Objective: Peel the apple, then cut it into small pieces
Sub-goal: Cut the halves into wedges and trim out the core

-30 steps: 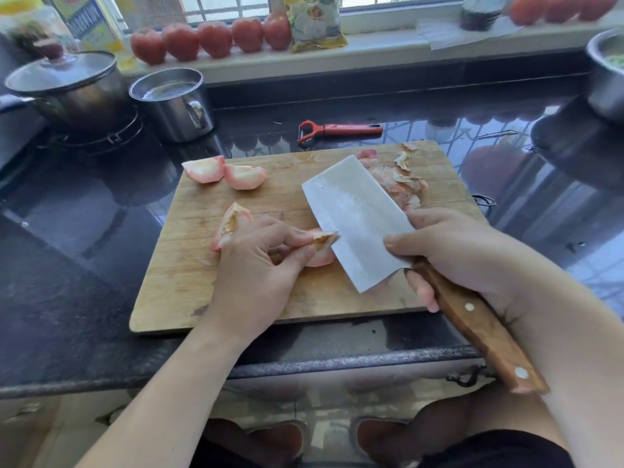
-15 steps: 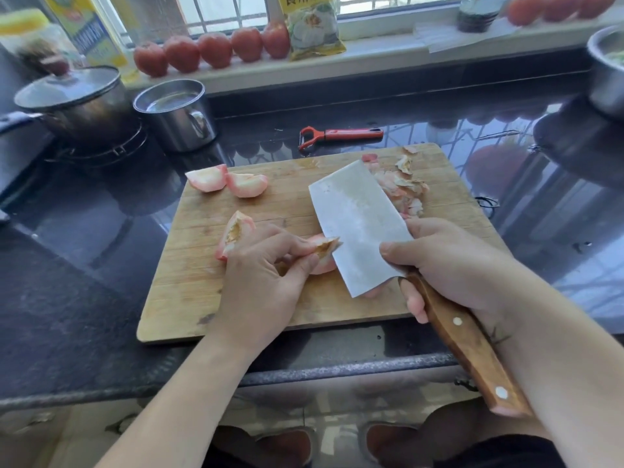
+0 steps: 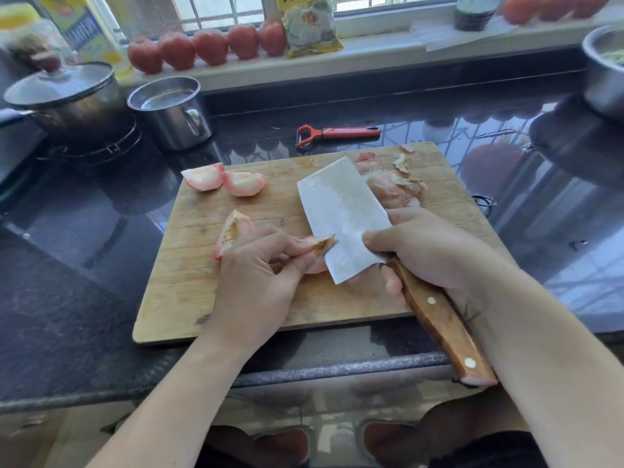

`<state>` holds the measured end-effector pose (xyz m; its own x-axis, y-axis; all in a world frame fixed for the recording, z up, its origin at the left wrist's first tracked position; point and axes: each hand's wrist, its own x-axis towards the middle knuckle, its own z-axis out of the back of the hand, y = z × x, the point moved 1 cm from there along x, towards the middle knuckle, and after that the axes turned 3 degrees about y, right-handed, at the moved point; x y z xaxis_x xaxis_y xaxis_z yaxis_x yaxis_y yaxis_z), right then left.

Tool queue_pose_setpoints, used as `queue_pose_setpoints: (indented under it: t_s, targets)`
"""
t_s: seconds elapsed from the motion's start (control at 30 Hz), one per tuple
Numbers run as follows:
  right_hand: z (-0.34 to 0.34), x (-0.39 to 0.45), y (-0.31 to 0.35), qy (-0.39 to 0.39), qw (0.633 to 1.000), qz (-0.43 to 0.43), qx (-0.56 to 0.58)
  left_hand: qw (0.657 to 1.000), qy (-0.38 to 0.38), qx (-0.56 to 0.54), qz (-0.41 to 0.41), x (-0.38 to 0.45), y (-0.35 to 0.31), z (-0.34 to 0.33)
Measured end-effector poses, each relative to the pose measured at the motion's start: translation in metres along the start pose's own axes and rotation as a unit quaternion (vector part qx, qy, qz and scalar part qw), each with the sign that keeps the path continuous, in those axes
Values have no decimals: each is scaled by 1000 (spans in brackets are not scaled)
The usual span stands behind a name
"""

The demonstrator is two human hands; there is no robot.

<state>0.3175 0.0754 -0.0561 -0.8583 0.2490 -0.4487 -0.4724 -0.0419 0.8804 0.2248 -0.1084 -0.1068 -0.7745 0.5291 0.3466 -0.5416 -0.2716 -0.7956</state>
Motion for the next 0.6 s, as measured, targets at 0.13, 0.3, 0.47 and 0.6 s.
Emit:
queue_pose_setpoints:
  t_s: [0.13, 0.3, 0.47, 0.6]
  targets:
    - [2, -6, -3, 22, 1000, 8, 5, 1000, -9, 18, -12, -1, -2, 0]
    - [-1, 4, -3, 7, 1000, 8, 4, 1000, -2, 6, -5, 0, -1, 0]
    - [8, -4, -8, 7, 999, 33, -25, 1000, 0, 1, 3, -1, 0, 0]
    - [22, -20, -13, 10, 998, 48, -25, 999, -6, 42, 10, 1, 2, -2]
